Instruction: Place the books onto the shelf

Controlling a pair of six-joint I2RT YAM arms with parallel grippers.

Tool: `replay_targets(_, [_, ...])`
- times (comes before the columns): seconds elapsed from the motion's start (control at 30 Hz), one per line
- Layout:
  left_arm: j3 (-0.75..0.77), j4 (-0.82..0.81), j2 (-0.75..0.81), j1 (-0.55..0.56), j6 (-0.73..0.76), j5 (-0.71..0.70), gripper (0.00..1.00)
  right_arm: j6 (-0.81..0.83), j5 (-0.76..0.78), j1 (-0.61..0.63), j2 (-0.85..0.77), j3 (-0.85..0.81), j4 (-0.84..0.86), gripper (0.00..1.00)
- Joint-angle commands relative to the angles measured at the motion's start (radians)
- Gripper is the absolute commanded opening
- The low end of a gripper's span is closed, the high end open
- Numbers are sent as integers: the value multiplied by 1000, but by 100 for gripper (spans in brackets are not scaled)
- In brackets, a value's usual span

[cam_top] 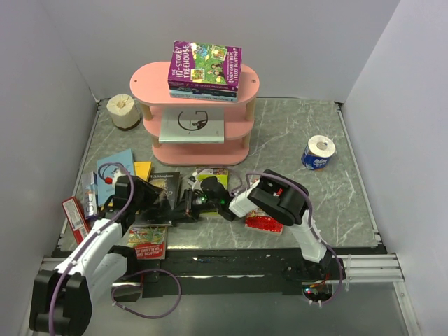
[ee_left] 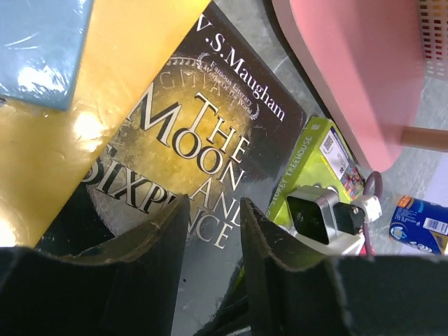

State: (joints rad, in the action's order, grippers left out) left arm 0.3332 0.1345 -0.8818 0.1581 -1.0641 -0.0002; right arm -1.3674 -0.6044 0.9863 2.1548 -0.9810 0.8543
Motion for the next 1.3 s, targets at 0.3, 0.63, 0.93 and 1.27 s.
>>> replay_targets(0.3, [102, 296, 263, 14, 7, -47, 48, 335, -58, -3, -559, 165, -446, 0])
replay_targets(0.63, [245, 347, 395, 14, 125, 46, 64, 776, -236, -44, -868, 13, -1176, 0])
replay_targets(0.93, [199, 210, 443, 12, 177, 363, 89, 1035, -529, -260, -1016, -174, -1604, 0])
replay_targets(1.27, [17, -520, 445, 14, -108, 833, 91, 1107, -606, -325, -1061, -174, -1686, 0])
